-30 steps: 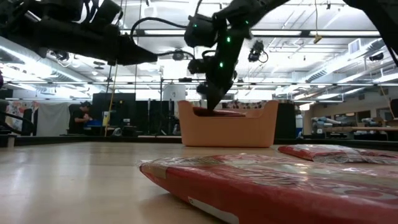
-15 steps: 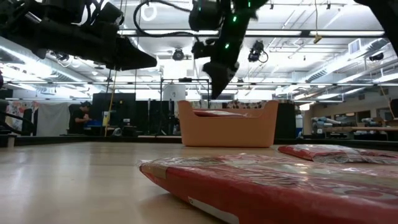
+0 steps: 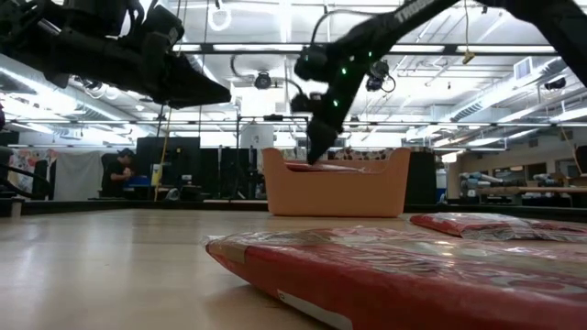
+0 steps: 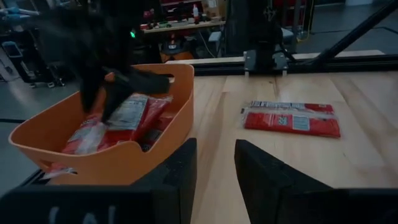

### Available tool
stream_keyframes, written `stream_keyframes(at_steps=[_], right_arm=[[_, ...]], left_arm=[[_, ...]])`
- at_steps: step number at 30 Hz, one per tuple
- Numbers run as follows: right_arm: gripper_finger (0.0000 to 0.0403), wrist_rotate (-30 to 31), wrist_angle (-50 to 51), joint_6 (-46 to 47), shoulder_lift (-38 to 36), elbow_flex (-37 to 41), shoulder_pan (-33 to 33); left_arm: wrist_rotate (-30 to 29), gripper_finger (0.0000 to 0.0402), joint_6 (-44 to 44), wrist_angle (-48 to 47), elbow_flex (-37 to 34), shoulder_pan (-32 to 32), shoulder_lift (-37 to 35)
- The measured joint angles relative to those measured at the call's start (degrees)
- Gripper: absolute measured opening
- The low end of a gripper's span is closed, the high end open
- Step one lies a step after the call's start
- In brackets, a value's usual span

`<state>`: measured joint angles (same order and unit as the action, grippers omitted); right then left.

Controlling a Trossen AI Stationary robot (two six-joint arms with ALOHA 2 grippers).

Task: Sort popcorn bags into baskets
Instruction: Put the red popcorn bag into the orange bin

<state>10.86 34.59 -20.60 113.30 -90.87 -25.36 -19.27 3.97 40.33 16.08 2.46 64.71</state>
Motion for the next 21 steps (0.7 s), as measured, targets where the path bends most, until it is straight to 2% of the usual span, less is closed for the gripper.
stream_keyframes(at_steps=[4, 10, 16, 18, 21], right_arm=[[0.0159, 0.2, 4.1, 4.0, 1.7, -0.2, -0.9], [0.0157, 10.1, 12.0, 20.2, 1.2, -0.1, -1.0], [0.0157, 15.0, 11.5, 20.4, -4.0, 0.1, 0.1], [0.0157, 14.0, 11.3, 18.8, -6.6, 0.0, 1.6], [0.0157, 9.0, 11.9, 16.3, -8.8, 0.1, 5.0]], left_arm=[[0.0, 0.0114, 0.1, -0.5, 0.0, 0.0, 0.0], [0.0, 0.0114, 0.1, -1.6, 0.0, 0.0, 0.0], [0.0, 0.0114, -0.3, -2.0, 0.0, 0.0, 0.0], [0.0, 0.0114, -0.3, -2.6, 0.0, 0.0, 0.0], [0.1, 0.0114, -0.4, -4.0, 0.0, 0.0, 0.0]])
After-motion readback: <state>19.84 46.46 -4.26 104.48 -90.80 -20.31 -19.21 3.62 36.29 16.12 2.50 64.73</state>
